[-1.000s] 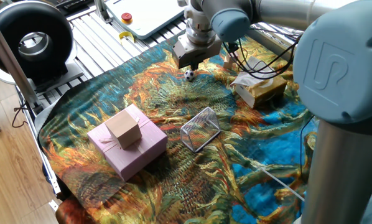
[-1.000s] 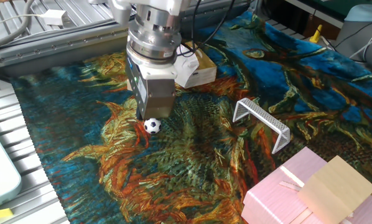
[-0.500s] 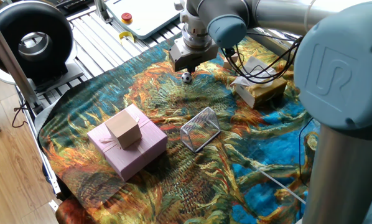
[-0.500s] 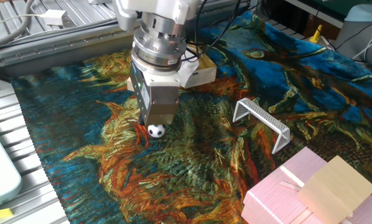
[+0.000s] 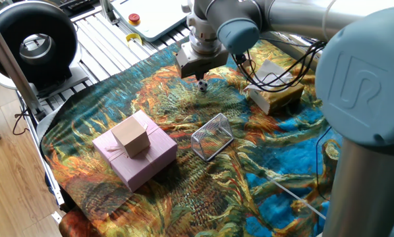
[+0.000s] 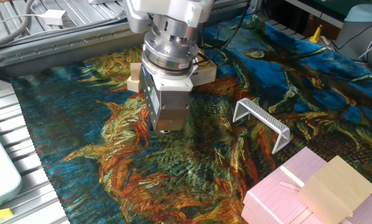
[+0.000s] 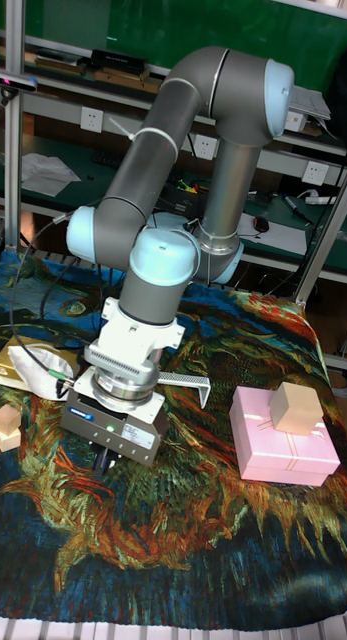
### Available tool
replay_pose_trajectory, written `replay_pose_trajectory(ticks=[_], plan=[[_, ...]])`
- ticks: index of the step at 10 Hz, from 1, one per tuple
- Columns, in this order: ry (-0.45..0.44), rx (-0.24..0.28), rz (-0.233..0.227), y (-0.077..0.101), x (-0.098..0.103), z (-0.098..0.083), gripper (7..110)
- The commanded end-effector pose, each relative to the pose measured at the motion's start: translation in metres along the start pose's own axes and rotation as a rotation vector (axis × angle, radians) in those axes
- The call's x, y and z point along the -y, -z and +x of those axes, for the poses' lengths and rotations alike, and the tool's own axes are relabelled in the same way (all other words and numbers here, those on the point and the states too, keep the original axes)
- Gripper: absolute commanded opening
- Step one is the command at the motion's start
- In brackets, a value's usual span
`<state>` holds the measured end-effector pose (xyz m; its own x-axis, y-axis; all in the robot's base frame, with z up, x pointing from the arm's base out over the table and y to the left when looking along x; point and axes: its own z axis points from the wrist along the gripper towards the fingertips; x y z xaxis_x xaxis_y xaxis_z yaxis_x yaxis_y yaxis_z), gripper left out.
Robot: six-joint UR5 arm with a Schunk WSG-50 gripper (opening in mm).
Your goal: Push the soccer ball into the goal
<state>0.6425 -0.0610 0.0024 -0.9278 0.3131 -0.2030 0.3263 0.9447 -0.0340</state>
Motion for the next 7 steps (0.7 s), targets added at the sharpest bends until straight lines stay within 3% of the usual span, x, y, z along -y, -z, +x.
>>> replay_pose_trajectory(ticks=[1,7], plan=[[-0.003,0.005,-0.007,0.002,-0.002,0.001,7],[0.043,0.016,0.015,0.008,0.032,-0.005,7]])
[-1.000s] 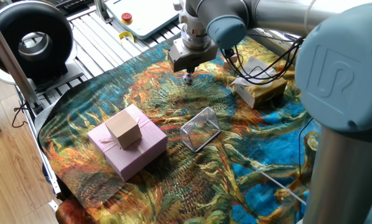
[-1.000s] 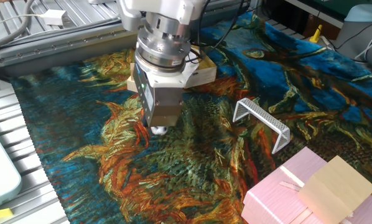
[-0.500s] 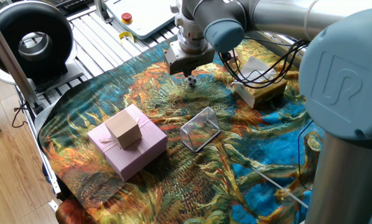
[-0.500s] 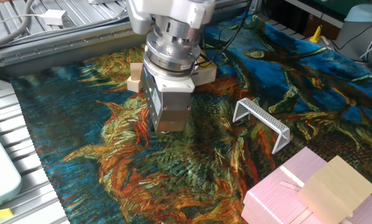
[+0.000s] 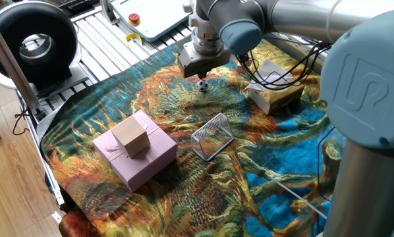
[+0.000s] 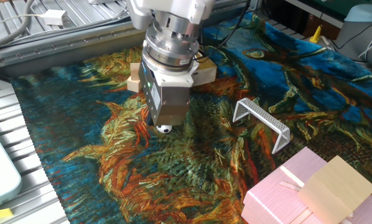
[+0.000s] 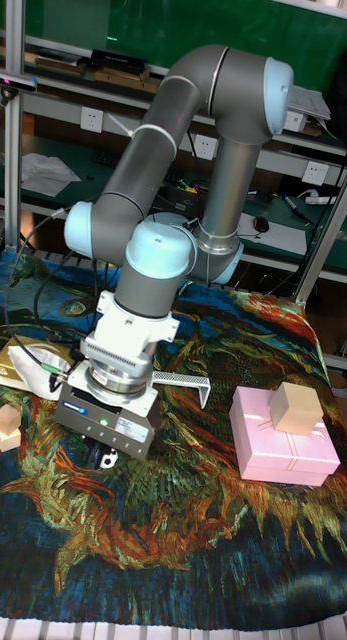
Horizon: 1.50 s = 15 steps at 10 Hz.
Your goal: Push the soccer ball into the goal
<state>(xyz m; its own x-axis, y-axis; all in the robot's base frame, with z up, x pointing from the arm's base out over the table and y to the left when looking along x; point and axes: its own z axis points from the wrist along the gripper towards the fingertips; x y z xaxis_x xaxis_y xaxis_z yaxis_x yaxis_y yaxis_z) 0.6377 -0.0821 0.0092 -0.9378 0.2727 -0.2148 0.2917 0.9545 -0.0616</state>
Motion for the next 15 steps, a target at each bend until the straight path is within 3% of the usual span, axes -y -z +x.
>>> replay_pose_trajectory(ticks=[1,6,11,15], plan=[[0.003,0.005,-0.006,0.002,0.012,0.000,7],[-0.009,0.009,-0.018,0.003,0.016,0.009,7],[-0.047,0.066,-0.017,-0.003,-0.006,0.013,7],[-0.053,0.071,-0.017,-0.001,-0.013,0.015,7]])
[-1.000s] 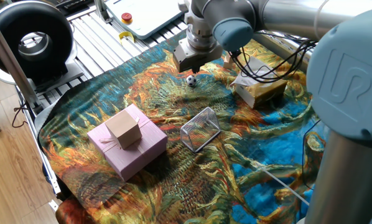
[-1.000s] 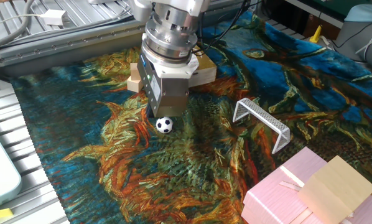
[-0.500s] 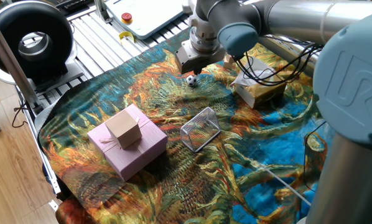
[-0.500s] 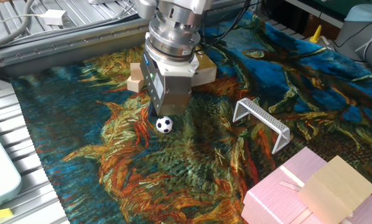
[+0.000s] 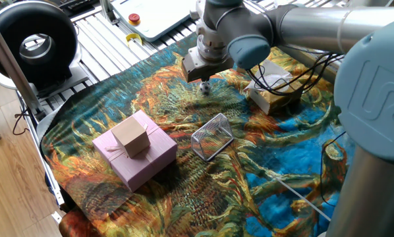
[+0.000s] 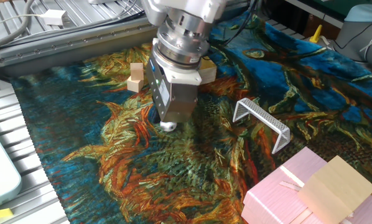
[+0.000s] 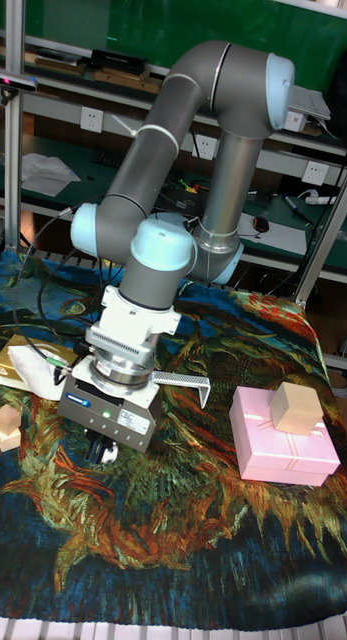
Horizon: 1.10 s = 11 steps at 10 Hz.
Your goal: Push the soccer ball into the goal
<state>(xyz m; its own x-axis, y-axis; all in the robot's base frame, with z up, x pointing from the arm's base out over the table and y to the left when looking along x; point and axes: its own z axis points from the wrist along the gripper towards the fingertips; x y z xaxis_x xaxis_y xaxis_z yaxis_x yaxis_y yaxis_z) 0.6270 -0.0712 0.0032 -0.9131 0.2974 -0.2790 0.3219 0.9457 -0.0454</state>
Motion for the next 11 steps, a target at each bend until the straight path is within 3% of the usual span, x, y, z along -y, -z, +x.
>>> replay_pose_trajectory(ticks=[1,5,8,10,11], plan=[[-0.019,0.005,-0.008,0.003,-0.006,0.002,7],[0.040,-0.019,0.017,0.024,0.011,-0.014,7],[0.078,-0.044,0.016,0.030,0.015,-0.038,7],[0.106,-0.050,0.019,0.030,0.016,-0.036,7],[0.114,-0.066,-0.002,0.030,0.011,-0.032,7]])
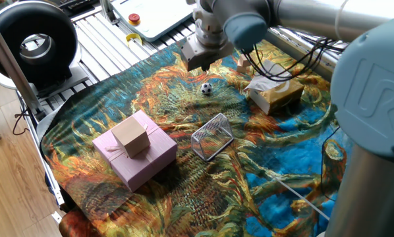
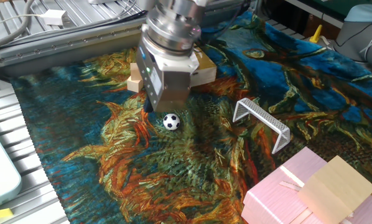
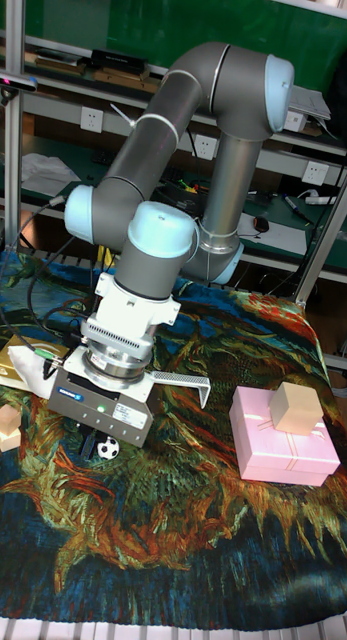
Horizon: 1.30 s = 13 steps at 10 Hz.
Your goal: Push the soccer ball into the goal
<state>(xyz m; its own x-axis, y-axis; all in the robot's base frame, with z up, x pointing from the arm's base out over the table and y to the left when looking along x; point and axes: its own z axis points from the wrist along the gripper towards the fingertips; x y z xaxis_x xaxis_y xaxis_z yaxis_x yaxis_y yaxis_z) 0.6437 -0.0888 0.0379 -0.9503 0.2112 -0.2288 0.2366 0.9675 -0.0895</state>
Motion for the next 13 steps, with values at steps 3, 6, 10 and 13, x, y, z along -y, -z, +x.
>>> replay_pose_trajectory(ticks=[3,6,10,13], plan=[[0.053,-0.228,-0.099,0.011,-0.019,0.050,7],[0.088,-0.284,-0.067,0.014,-0.010,0.064,7],[0.134,-0.186,0.018,0.008,0.011,0.039,7],[0.054,-0.201,-0.045,0.009,-0.006,0.043,7]])
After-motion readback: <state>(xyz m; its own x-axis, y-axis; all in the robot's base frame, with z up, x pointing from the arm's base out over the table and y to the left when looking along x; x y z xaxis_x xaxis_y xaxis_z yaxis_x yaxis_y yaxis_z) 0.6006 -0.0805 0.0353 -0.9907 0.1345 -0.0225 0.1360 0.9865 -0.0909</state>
